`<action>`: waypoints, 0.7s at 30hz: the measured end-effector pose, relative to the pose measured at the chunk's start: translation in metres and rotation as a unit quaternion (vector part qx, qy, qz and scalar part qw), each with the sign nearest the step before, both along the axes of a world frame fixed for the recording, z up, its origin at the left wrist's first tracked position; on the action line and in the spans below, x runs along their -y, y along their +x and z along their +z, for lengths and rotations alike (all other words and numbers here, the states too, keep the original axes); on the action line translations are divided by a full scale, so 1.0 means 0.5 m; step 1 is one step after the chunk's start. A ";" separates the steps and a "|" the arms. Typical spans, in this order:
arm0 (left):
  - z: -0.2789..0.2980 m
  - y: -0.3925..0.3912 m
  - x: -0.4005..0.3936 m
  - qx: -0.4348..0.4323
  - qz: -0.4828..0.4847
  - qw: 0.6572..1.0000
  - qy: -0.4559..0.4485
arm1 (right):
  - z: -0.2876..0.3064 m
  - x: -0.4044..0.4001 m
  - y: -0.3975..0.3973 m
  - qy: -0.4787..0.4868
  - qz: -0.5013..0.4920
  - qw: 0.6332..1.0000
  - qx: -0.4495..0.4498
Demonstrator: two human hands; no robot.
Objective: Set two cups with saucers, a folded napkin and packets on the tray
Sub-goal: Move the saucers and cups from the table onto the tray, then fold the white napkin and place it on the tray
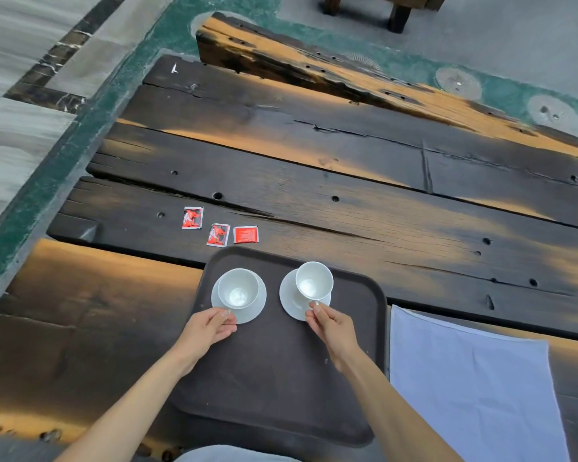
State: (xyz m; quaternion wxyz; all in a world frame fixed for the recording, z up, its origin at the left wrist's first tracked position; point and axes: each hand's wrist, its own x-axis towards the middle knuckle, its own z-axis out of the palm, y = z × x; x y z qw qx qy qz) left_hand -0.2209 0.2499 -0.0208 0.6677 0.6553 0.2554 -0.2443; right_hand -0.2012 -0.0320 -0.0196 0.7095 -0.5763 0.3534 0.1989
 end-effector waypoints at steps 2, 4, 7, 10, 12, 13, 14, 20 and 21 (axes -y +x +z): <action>0.001 0.000 -0.003 -0.001 0.000 1.000 0.002 | 0.000 -0.001 -0.002 -0.004 -0.006 1.000 0.003; 0.000 0.000 -0.008 -0.004 0.000 1.000 0.004 | 0.000 -0.001 -0.004 -0.015 -0.006 1.000 0.005; -0.002 -0.003 -0.013 -0.011 -0.010 1.000 0.009 | 0.003 -0.002 -0.009 -0.041 0.004 0.999 0.004; 0.007 -0.010 -0.014 -0.014 -0.022 1.000 0.017 | 0.019 -0.006 -0.016 -0.055 0.018 0.998 0.004; 0.016 -0.015 -0.012 -0.014 -0.027 0.999 0.029 | 0.035 -0.002 -0.027 -0.063 0.025 0.998 0.011; 0.019 -0.019 -0.011 -0.014 -0.026 0.999 0.037 | 0.043 0.003 -0.033 -0.068 0.033 0.997 0.018; 0.023 -0.024 -0.010 -0.013 -0.024 0.998 0.047 | 0.051 0.010 -0.041 -0.076 0.046 0.996 0.025; 0.047 -0.072 0.026 0.007 0.006 0.992 0.128 | 0.072 0.108 -0.094 -0.133 0.095 0.984 0.066; 0.048 -0.082 0.038 0.012 0.011 0.989 0.144 | 0.072 0.134 -0.102 -0.138 0.099 0.983 0.069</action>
